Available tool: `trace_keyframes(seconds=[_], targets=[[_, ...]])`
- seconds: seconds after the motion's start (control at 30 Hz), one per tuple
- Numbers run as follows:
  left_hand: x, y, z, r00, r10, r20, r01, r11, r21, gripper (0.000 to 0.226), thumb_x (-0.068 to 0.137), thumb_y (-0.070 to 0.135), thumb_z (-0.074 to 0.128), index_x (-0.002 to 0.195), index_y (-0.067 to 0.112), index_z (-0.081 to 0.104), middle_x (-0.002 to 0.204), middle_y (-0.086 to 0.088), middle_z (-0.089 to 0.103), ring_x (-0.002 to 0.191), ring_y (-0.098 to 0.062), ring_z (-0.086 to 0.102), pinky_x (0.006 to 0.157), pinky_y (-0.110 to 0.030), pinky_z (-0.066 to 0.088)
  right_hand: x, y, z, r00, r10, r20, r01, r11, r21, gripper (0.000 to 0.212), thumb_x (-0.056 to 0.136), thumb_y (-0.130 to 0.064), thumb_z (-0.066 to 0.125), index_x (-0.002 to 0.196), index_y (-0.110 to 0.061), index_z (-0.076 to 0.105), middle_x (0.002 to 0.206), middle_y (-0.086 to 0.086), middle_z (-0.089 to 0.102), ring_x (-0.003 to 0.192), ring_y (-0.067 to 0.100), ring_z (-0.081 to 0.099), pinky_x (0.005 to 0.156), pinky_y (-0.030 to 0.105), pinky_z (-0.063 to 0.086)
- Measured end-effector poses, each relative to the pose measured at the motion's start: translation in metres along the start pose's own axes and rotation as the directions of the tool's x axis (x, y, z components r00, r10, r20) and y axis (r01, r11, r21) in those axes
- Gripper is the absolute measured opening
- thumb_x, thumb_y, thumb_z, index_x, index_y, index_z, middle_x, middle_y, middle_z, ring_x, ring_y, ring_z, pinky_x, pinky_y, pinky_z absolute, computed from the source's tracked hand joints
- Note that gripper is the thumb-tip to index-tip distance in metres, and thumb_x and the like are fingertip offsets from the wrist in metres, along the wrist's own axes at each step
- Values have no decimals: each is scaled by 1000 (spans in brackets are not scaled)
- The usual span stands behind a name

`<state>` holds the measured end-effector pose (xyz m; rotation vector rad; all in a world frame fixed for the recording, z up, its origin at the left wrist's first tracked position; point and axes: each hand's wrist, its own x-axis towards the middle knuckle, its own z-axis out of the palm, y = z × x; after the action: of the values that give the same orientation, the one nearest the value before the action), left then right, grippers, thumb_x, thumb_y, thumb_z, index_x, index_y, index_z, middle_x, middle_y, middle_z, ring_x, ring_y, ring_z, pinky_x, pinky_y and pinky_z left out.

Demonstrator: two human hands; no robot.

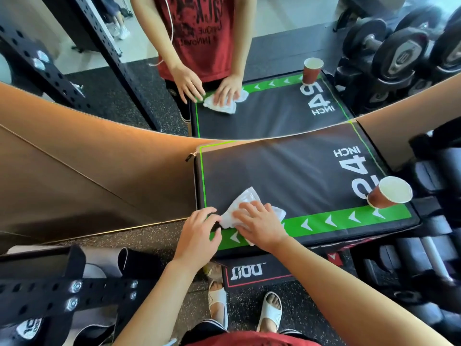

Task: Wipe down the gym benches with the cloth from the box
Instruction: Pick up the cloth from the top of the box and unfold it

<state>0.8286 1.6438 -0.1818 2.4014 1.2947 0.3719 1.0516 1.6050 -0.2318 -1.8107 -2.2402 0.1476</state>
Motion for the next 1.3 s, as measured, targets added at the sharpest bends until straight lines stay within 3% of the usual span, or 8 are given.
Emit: trace_keyframes(seconds=[0.17, 0.3, 0.4, 0.63, 0.87, 1.0, 1.3], targets=[[3, 15, 0, 1000, 15, -6, -14, 1000, 15, 23, 94, 16, 70, 116, 19, 72, 135, 2, 61, 129, -20, 54, 111, -43, 46, -2, 11, -12, 996, 89, 27, -91, 995, 49, 26, 102, -34, 57, 117, -16, 69, 114, 9, 61, 100, 35, 57, 71, 49, 51], [13, 31, 0, 998, 67, -1, -67, 998, 8, 23, 94, 16, 70, 117, 19, 72, 135, 2, 61, 130, -21, 54, 112, -44, 46, -16, 22, -26, 978, 206, -31, -202, 973, 116, 20, 98, -26, 67, 109, -9, 69, 108, 13, 61, 95, 37, 60, 58, 47, 54], [27, 41, -1, 992, 126, 12, -126, 992, -6, 24, 93, 15, 71, 116, 17, 73, 135, 0, 62, 129, -23, 55, 111, -45, 46, -27, 23, -36, 949, 307, -68, -297, 946, 128, 23, 99, -29, 65, 113, -10, 68, 111, 12, 59, 99, 34, 60, 51, 44, 53], [66, 54, -4, 951, 305, 50, -301, 950, -80, 25, 92, 15, 73, 117, 15, 74, 136, -2, 63, 130, -25, 54, 111, -47, 45, -46, 12, -63, 843, 502, -195, -478, 864, 160, 27, 99, -27, 64, 120, -9, 66, 114, 12, 57, 107, 32, 59, 55, 46, 54], [82, 68, -8, 833, 545, 98, -528, 834, -160, 25, 87, 11, 76, 112, 11, 76, 131, -8, 66, 122, -31, 59, 105, -51, 49, -81, -27, -75, 649, 698, -303, -677, 712, 188, 26, 97, -26, 68, 118, -11, 67, 111, 10, 57, 102, 32, 59, 54, 44, 53], [71, 84, -4, 729, 668, 147, -636, 741, -215, 25, 86, 12, 77, 111, 11, 76, 129, -9, 66, 120, -34, 60, 103, -52, 49, -113, -60, -77, 518, 795, -315, -775, 592, 221, 28, 98, -29, 67, 120, -12, 65, 113, 9, 56, 110, 32, 58, 63, 47, 54], [13, 134, 20, 525, 827, 198, -760, 561, -329, 29, 85, 14, 78, 113, 11, 74, 130, -8, 66, 121, -34, 60, 104, -50, 49, -200, -129, -86, 266, 897, -352, -893, 367, 260, 27, 102, -31, 60, 121, -12, 64, 114, 6, 54, 109, 26, 55, 69, 47, 54]])
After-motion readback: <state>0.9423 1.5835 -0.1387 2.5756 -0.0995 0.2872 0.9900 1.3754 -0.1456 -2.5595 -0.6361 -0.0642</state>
